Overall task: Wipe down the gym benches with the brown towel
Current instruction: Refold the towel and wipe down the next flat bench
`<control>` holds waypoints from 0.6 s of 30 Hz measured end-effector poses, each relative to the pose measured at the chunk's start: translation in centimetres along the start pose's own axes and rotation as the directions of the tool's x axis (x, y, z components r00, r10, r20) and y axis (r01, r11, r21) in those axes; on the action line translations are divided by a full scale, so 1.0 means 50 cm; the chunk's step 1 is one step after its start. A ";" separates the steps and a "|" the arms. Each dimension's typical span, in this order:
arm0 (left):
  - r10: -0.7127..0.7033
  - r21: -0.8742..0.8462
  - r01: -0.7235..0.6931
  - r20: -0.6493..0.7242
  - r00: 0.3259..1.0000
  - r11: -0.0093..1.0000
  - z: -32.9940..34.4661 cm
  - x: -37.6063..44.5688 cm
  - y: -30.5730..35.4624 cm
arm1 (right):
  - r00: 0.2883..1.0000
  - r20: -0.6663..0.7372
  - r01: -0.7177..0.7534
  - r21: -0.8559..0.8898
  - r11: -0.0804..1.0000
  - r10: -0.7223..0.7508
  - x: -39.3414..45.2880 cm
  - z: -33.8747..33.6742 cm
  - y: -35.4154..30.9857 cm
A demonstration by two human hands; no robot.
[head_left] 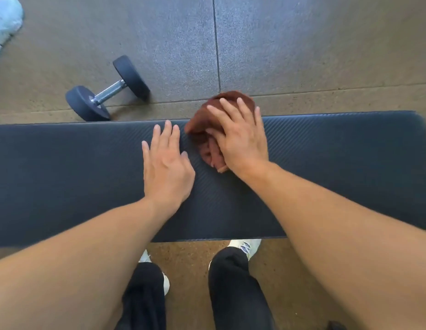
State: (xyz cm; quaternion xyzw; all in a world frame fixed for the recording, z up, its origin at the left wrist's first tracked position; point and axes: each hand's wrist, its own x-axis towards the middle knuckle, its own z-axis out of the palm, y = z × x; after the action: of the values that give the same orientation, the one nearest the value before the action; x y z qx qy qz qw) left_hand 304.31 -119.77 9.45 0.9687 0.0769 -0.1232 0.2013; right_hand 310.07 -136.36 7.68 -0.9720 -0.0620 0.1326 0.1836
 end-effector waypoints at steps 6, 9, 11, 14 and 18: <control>-0.011 0.148 0.003 0.053 0.999 0.989 -0.025 0.004 0.010 | 0.995 0.037 -0.093 0.089 0.992 0.090 0.040 -0.022 0.012; -0.041 0.122 0.035 0.049 0.998 0.992 -0.033 0.008 0.015 | 0.999 -0.048 -0.003 0.115 0.993 0.008 -0.039 -0.002 0.017; -0.035 0.093 0.031 0.046 0.998 0.995 -0.035 0.009 0.012 | 0.996 -0.086 0.015 0.121 0.993 -0.004 -0.107 0.018 0.014; 0.038 0.017 -0.039 0.060 0.997 0.999 -0.033 -0.001 -0.006 | 0.998 -0.069 0.017 0.065 0.998 -0.012 -0.226 0.057 -0.010; 0.132 -0.147 -0.123 0.055 0.990 0.981 -0.027 -0.077 -0.060 | 0.999 -0.008 0.039 -0.017 0.999 -0.039 -0.365 0.111 -0.049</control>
State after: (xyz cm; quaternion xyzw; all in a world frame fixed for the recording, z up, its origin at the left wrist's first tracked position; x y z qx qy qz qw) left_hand 300.30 -116.87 10.58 0.9502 0.0168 -0.1352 0.2803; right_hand 290.88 -135.30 7.90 -0.9727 -0.0811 0.1246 0.1781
